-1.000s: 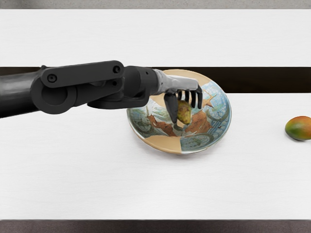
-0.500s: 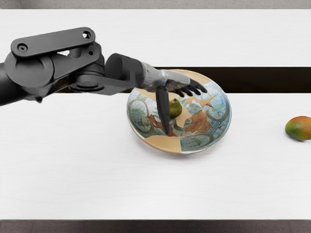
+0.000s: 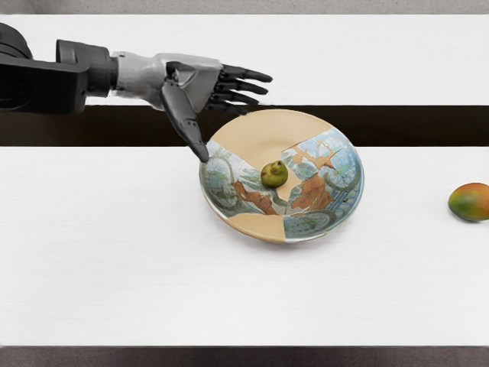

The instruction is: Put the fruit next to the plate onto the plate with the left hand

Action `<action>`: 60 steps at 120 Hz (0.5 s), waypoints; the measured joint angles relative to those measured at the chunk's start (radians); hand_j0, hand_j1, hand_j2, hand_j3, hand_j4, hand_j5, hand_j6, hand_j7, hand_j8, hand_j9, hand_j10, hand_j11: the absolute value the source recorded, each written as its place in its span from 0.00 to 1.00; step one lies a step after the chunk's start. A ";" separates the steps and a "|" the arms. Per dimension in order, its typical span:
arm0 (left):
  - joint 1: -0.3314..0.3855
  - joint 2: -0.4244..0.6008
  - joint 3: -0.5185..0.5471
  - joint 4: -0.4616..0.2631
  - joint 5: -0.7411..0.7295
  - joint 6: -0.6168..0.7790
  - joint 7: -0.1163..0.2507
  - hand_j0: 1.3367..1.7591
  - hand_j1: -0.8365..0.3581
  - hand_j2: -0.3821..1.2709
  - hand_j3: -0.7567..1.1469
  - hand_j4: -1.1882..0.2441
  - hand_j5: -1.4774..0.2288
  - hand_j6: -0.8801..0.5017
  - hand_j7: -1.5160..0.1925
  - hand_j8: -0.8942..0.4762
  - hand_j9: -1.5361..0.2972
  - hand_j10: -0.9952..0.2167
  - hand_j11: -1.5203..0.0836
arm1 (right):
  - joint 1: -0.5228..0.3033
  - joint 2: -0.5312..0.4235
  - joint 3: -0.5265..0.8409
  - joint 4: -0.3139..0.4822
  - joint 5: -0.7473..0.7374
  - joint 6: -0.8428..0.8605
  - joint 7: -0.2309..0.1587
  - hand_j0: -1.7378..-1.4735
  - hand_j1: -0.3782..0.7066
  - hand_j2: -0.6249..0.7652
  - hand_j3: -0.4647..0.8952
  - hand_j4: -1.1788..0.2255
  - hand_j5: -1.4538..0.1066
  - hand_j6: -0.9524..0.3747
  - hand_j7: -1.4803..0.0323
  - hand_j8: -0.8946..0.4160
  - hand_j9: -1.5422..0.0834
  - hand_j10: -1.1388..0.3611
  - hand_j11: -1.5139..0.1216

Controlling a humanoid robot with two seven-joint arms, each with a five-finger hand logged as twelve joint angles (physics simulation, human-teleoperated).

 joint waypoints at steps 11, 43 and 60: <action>0.053 0.019 -0.003 0.000 -0.017 -0.001 0.000 0.76 0.97 0.23 0.40 0.81 0.85 0.62 0.87 0.63 0.82 0.80 0.93 | 0.000 0.000 0.000 0.000 0.000 0.000 0.000 0.30 0.03 0.45 0.34 0.84 0.93 0.72 0.98 0.68 0.95 0.76 0.93; 0.127 0.144 -0.006 0.000 -0.051 -0.002 -0.001 0.76 0.97 0.23 0.40 0.81 0.85 0.62 0.87 0.64 0.82 0.80 0.93 | 0.000 0.000 0.000 0.000 0.000 0.000 0.000 0.30 0.03 0.45 0.34 0.84 0.93 0.72 0.98 0.68 0.95 0.76 0.93; 0.132 0.153 -0.008 0.000 -0.057 -0.002 -0.002 0.76 0.97 0.23 0.40 0.81 0.85 0.62 0.87 0.64 0.82 0.80 0.93 | 0.000 0.000 0.000 0.000 0.000 0.000 0.000 0.30 0.03 0.45 0.34 0.84 0.93 0.72 0.98 0.68 0.95 0.76 0.93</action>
